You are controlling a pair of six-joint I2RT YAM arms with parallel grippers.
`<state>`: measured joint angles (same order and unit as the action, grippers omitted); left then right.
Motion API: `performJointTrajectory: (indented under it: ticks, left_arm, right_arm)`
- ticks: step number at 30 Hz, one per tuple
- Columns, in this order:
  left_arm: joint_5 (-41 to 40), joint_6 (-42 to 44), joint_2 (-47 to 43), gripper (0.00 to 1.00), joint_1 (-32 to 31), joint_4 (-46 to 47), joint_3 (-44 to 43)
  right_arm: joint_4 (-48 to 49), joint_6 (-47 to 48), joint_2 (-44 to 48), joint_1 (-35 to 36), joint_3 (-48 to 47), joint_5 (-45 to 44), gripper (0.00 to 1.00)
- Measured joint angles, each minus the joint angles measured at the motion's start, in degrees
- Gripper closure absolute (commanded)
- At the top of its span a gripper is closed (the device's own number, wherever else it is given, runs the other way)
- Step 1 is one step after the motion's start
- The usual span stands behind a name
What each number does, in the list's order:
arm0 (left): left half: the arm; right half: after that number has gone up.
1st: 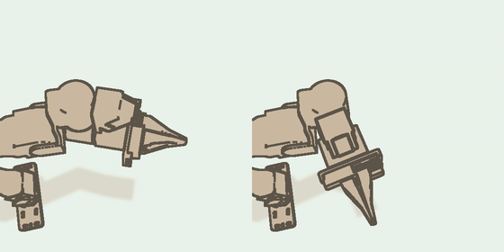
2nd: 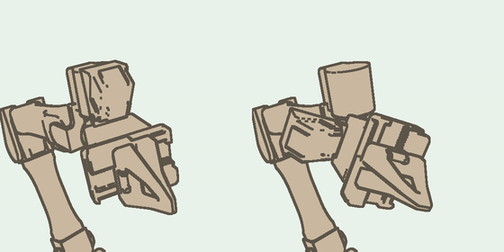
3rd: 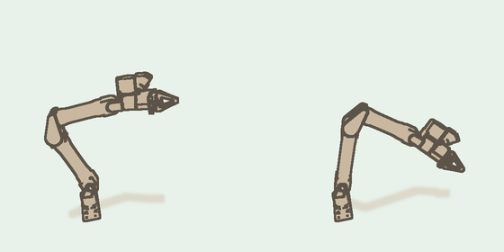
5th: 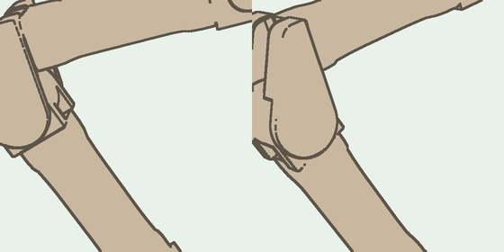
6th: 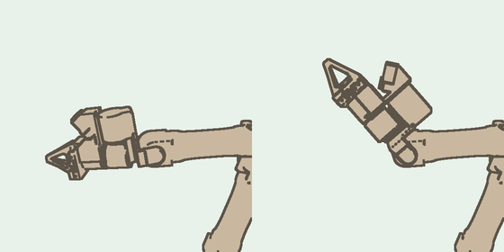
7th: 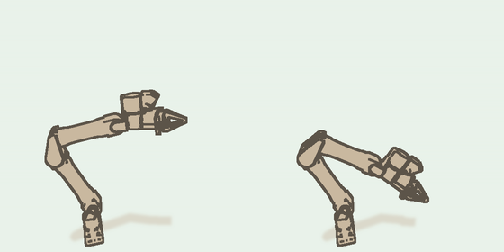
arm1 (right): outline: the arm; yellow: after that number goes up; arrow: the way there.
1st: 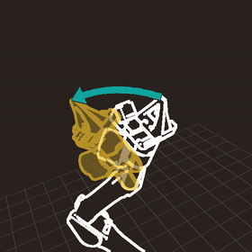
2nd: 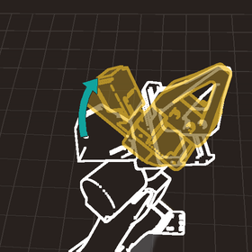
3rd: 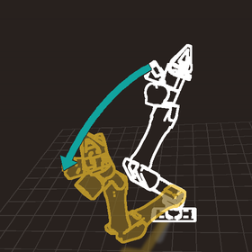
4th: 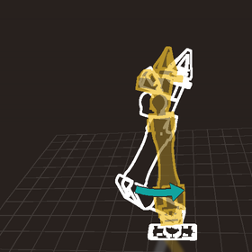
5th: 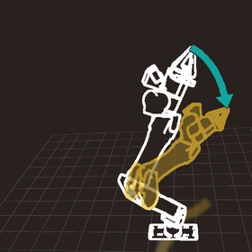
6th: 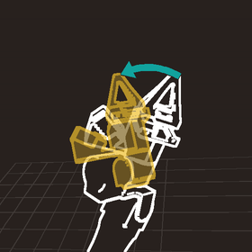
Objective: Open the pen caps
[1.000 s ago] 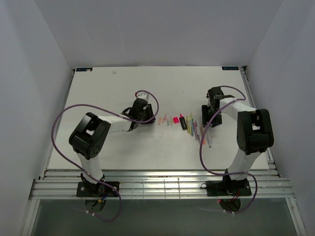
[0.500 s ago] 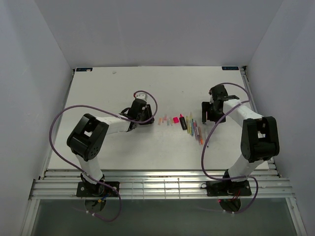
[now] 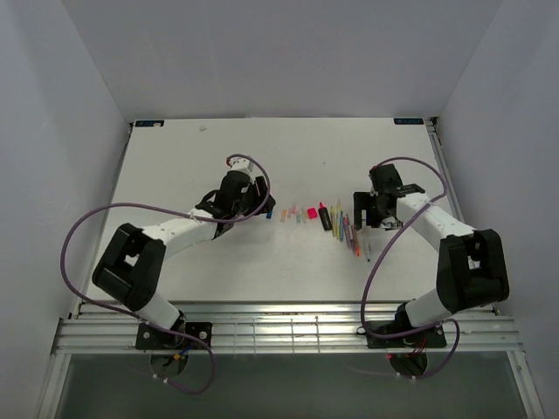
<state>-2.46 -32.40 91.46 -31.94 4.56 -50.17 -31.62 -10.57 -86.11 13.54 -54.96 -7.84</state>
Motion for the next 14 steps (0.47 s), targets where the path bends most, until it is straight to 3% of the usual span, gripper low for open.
performJointTrajectory:
  ticks: [1, 9, 14]
  left_arm:
    - [0.09, -0.02, -1.44, 0.02, 0.00, -0.13, 0.37]
    - [2.25, -3.10, -13.79, 0.02, -0.02, -0.20, 6.12]
    - [6.36, -7.34, -21.79, 0.02, -0.28, 1.31, 13.09]
  right_arm:
    - [-0.07, -0.52, 0.70, 0.87, 0.79, -0.48, 0.10]
    - [-1.16, -5.29, 11.06, 5.99, 6.54, -0.44, 0.10]
    - [-0.57, -7.67, 20.55, 7.43, 15.21, 1.86, 0.10]
